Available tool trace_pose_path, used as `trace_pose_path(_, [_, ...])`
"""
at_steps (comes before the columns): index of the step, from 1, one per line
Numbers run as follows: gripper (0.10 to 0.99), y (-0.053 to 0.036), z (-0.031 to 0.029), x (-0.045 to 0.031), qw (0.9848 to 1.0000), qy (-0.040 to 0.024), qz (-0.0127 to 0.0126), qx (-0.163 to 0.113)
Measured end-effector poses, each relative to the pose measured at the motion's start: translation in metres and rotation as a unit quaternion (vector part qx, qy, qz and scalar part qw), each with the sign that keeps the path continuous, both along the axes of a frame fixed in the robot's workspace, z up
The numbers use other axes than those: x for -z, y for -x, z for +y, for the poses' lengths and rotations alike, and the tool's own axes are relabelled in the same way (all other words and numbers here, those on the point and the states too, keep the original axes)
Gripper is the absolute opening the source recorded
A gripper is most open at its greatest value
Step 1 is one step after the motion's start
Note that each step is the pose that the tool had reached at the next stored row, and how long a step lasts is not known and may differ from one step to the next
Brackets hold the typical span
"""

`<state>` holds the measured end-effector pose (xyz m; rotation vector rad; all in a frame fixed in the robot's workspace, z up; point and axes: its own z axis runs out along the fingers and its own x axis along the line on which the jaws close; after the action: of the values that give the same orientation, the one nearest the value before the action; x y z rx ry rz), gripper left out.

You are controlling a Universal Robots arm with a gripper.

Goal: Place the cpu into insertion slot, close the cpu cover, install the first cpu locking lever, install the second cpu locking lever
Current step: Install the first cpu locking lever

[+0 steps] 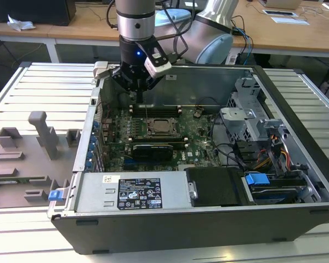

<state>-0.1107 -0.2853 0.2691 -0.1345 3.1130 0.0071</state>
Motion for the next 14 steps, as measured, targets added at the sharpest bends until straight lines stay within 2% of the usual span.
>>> trace_pose_path(2, [0.106, -0.0023, 0.0035, 0.0021, 1.0, 0.0, 0.0, 0.0])
trace_pose_path(4, [0.106, -0.0087, 0.005, 0.003, 1.0, 0.0, 0.0, 0.0])
trace_pose_path(14, [0.106, -0.0335, 0.0052, 0.0055, 1.0, -0.0001, 0.0002, 0.0])
